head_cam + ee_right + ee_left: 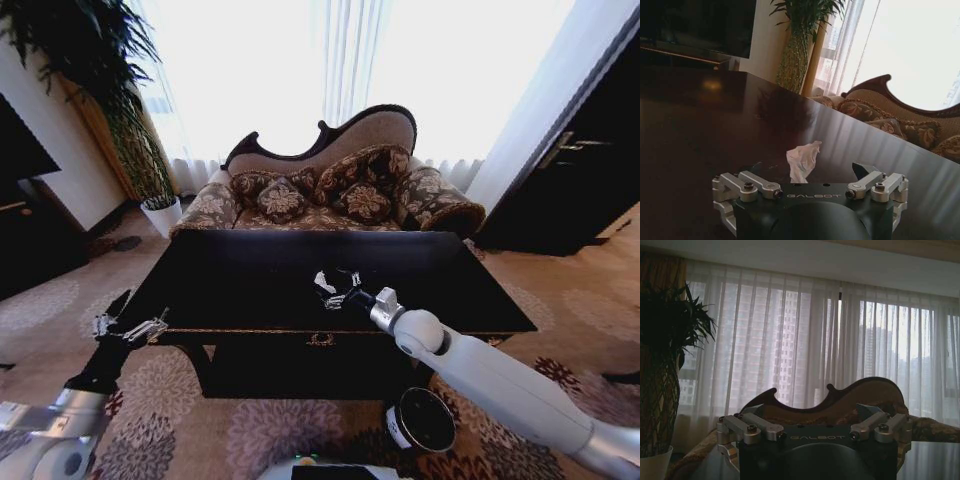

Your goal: Move to the front of the table and place the trash on the table into the trash bin.

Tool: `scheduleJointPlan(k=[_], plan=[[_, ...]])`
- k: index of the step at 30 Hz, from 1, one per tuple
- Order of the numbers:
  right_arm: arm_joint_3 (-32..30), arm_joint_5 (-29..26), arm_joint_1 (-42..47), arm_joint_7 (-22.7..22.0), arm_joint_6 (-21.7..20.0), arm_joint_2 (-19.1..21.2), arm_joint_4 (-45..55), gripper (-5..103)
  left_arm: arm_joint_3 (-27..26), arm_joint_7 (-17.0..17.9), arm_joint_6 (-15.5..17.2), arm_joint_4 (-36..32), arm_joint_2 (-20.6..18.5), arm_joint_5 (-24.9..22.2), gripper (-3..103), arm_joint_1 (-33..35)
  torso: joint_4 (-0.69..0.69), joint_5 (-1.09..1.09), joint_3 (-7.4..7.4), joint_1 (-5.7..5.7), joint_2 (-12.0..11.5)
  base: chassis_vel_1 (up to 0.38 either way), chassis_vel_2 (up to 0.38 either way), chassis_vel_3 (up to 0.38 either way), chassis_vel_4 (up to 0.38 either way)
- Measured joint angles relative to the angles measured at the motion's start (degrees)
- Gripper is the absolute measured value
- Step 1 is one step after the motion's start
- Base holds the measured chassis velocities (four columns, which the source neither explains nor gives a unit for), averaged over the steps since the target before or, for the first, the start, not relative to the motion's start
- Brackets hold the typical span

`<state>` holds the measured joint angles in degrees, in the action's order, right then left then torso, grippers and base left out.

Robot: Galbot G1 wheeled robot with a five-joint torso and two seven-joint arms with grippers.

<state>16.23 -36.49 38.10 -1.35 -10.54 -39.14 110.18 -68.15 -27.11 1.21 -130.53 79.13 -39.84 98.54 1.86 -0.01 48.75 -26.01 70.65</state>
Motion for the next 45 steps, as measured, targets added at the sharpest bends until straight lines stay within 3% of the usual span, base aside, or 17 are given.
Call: scheduleJointPlan(k=[4, 6, 10, 12, 17, 19, 22, 24, 27, 32, 45], plan=[[0.0, 0.3, 0.3, 1.3, 0.7, 0.0, 0.0, 84, 0.1, 0.0, 0.0, 0.0, 0.2, 0.0, 100, 0.0, 0.0, 0.0, 0.0, 0.0, 0.0, 0.0, 0.0, 0.0, 0.0], [0.0, 0.4, 0.3, 1.5, 0.8, 0.1, 0.0, 84, 0.2, 0.0, 0.0, 0.0, 0.2, 0.0, 100, 0.0, 0.0, 0.0, 0.0, 0.0, 0.0, 0.0, 0.0, 0.0, 0.0], [-0.5, 0.4, 0.6, 2.1, 1.0, 0.3, 0.0, 62, 0.3, 0.0, 0.0, 0.0, 0.2, 0.0, 100, -0.1, 0.0, 0.0, 0.0, 0.0, 0.0, 0.0, 0.0, 0.0, 0.0], [-0.6, 0.4, 0.7, 2.2, 1.0, 0.3, 0.0, 62, 0.3, 0.0, 0.0, 0.0, 0.2, 0.0, 100, -0.1, 0.0, 0.0, 0.0, 0.0, 0.0, 0.0, 0.0, 0.0, 0.0], [-1.2, 1.3, 1.6, 2.4, 1.3, 0.1, -0.1, 35, 0.5, 0.0, -0.1, 0.1, 0.2, 0.1, 100, 0.0, 0.0, 0.0, 0.0, 0.0, 0.0, 0.0, 0.0, 0.0, 0.0], [-1.3, 1.4, 1.7, 2.5, 1.3, 0.1, -0.1, 35, 0.5, 0.0, -0.1, 0.1, 0.1, 0.1, 100, 0.0, 0.0, 0.0, 0.0, 0.0, 0.0, 0.0, 0.0, 0.0, 0.0], [-2.1, 1.9, 2.4, 3.2, 1.6, 0.2, -0.1, 19, 0.2, 0.0, -0.1, 0.1, -0.2, 0.0, 100, 0.1, 0.0, 0.0, 0.0, 0.0, 0.0, 0.0, 0.0, 0.0, 0.0], [-2.2, 2.0, 2.5, 3.3, 1.7, 0.2, -0.1, 19, 0.2, 0.0, -0.1, 0.1, -0.2, 0.0, 100, 0.1, 0.0, 0.0, 0.0, 0.0, 0.0, 0.0, 0.0, 0.0, 0.0], [-3.3, 2.1, 3.3, 3.6, 2.2, 0.6, 0.2, 3, 0.2, 0.1, -0.1, 0.1, -0.3, 0.0, 100, 0.2, 0.0, 0.0, 0.0, 0.0, 0.0, 0.0, 0.0, 0.0, 0.0], [-5.0, 1.5, 4.8, 3.6, 3.1, 1.0, 1.0, 0, 0.1, 0.1, -0.1, -0.2, -0.4, 0.0, 100, 0.2, -0.01, 0.0, 0.0, 0.0, 0.0, 0.0, 0.0, 0.0, 0.0], [-20.1, -3.0, 21.1, 6.5, 5.8, 1.8, 10.9, 0, -0.1, 0.2, -0.1, -0.6, -0.8, -0.9, 100, 0.0, 0.0, 0.0, 0.0, 0.0, 0.0, 0.0, 0.0, 0.0, 0.0]])
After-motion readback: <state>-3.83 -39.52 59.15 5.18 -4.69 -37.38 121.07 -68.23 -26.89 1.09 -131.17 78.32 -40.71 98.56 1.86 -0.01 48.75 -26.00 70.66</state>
